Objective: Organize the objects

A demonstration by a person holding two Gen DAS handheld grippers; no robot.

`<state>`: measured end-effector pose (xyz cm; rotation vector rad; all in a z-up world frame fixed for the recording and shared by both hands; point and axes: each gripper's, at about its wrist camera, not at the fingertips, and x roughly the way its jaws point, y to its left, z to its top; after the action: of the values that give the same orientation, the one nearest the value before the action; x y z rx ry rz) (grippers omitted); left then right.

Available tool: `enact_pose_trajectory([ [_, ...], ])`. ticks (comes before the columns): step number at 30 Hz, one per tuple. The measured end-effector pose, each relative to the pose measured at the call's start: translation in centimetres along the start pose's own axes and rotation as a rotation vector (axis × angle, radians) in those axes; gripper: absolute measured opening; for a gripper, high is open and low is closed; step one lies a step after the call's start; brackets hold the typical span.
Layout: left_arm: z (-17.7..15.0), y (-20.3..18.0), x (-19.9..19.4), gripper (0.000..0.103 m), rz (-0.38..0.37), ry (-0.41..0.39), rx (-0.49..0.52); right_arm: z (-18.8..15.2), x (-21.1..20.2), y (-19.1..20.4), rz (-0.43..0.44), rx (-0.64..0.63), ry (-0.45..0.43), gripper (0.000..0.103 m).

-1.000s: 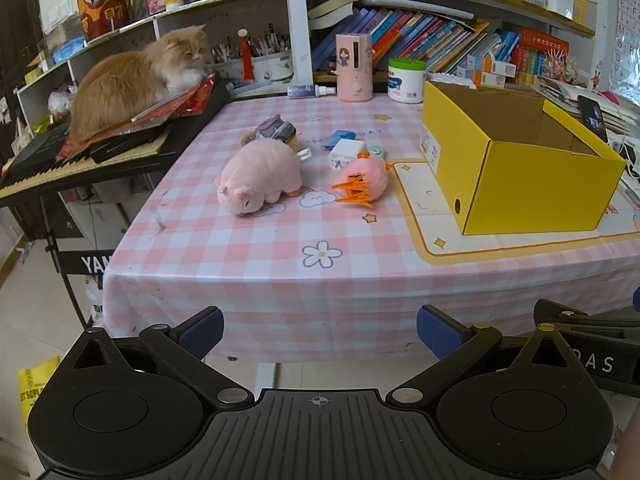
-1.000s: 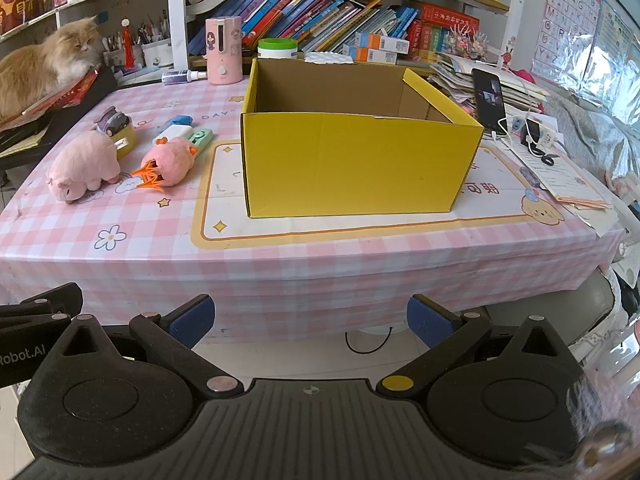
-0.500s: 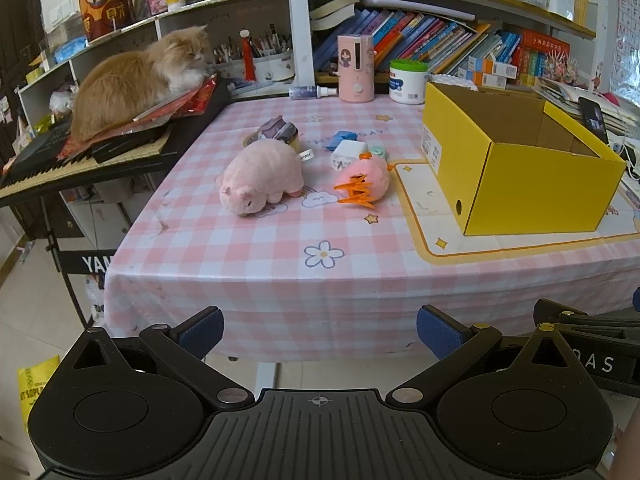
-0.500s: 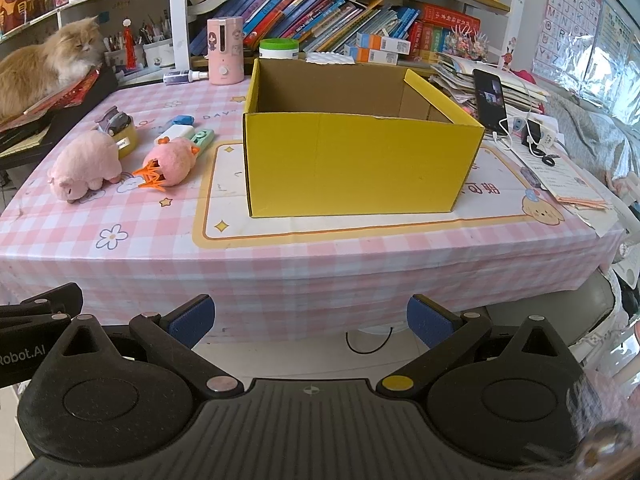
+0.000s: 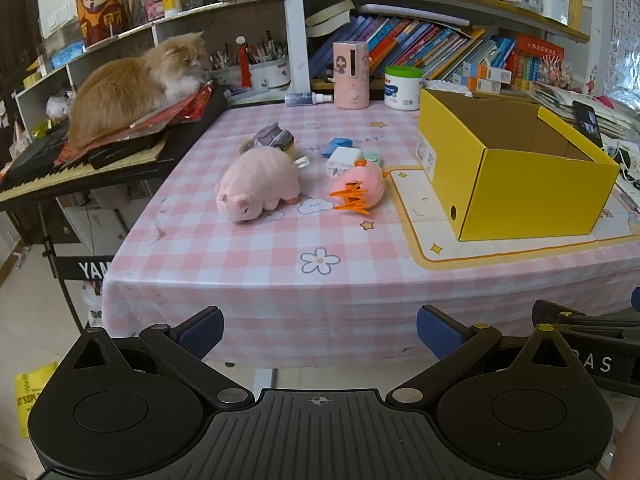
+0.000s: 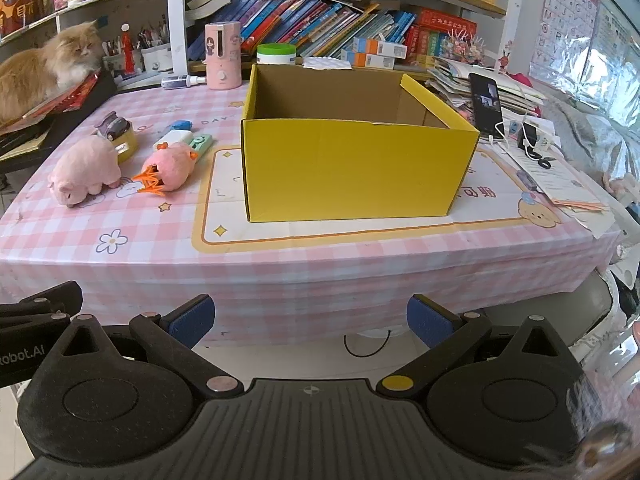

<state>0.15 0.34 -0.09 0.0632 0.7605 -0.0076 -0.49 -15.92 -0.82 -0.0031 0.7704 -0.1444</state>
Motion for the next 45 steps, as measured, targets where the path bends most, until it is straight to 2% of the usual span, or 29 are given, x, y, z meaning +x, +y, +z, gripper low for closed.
enact_pose_trajectory([
  [32, -0.1, 1.5, 0.3, 0.103, -0.014, 0.008, -0.025, 0.2, -0.2, 1.1, 0.017, -0.001, -0.004, 0.103],
  [45, -0.2, 3.8, 0.6, 0.102, -0.012, 0.014, -0.064, 0.7, 0.5, 2.6, 0.055, -0.008, 0.013, 0.103],
])
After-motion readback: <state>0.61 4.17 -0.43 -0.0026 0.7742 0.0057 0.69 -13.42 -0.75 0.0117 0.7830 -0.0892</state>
